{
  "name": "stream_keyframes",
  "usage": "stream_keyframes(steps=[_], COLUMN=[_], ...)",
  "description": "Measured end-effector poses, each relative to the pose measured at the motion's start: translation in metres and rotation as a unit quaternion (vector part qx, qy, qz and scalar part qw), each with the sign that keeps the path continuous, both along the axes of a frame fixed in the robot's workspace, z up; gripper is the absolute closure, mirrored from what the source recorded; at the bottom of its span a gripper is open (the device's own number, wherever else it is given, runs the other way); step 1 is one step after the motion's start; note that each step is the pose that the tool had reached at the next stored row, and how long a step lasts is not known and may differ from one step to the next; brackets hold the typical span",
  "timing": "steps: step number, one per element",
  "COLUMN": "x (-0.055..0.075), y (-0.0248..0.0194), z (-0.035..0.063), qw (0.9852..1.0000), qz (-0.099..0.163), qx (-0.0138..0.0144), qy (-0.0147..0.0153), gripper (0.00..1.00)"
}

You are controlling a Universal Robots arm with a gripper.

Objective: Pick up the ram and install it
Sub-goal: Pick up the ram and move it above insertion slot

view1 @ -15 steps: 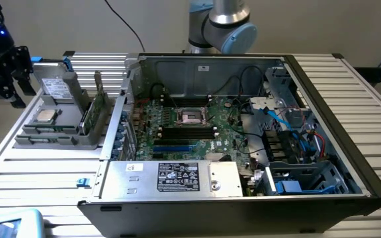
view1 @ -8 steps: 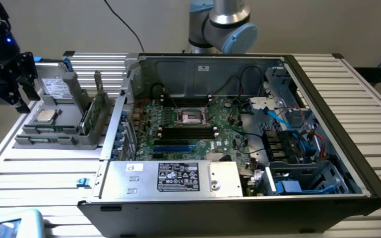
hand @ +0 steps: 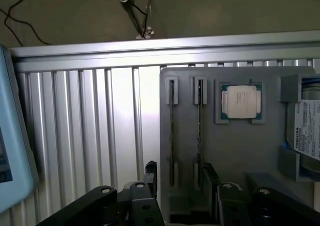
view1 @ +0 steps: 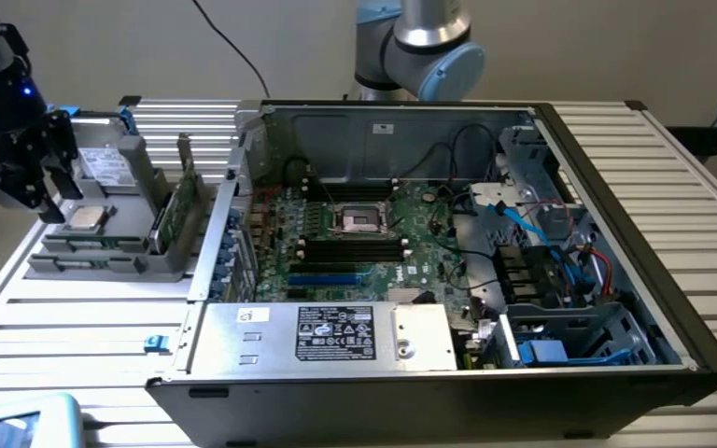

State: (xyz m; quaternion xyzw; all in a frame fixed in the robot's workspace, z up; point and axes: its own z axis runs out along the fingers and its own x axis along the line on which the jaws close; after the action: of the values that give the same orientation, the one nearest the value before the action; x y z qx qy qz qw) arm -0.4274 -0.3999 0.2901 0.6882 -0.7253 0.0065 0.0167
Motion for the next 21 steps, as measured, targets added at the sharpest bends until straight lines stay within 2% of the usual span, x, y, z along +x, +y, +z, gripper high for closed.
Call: stream_keyframes(steps=[21], x=[0.0], y=[-0.0023], z=[-0.0383], qw=[1.0], qz=[0.0], qx=[0.0], qy=[0.0], gripper=[0.52])
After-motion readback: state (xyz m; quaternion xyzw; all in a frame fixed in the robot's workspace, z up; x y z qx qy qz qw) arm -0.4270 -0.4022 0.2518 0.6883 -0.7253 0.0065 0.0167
